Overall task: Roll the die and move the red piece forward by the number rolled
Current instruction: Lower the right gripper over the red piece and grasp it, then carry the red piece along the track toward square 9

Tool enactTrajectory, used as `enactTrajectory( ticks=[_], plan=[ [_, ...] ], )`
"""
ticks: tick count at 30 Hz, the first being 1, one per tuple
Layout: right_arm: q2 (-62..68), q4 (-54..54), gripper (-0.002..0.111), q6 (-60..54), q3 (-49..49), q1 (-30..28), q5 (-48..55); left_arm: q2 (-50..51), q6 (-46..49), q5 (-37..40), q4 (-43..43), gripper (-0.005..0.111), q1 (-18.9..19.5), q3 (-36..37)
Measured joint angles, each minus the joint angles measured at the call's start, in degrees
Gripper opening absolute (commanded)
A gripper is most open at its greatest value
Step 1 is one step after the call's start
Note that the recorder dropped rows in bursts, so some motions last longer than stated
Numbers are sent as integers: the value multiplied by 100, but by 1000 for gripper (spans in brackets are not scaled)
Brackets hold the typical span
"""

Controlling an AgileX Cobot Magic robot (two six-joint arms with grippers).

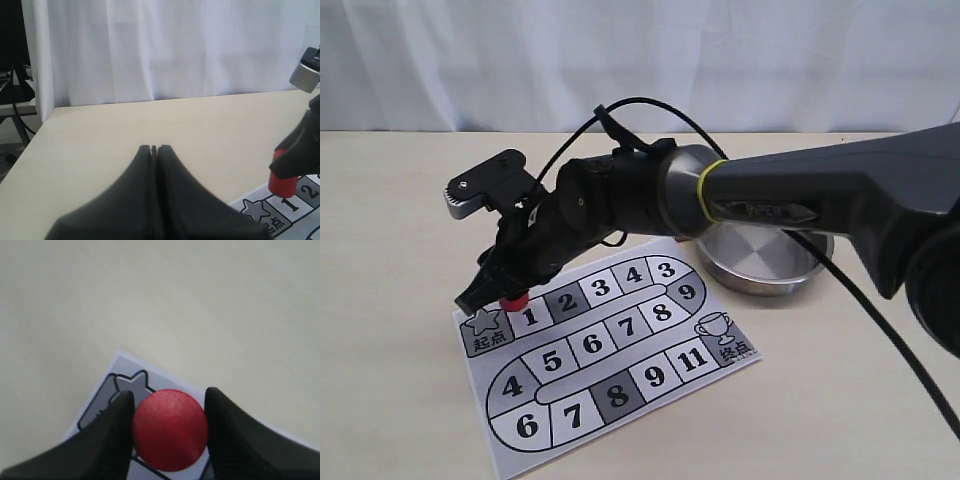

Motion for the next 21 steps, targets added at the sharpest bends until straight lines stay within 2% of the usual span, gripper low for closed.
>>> enactTrajectory(
  ticks=[21],
  plan=[
    [258, -132, 4, -9, -11, -87, -11, 0, 10, 0, 0, 0, 0, 0]
  ],
)
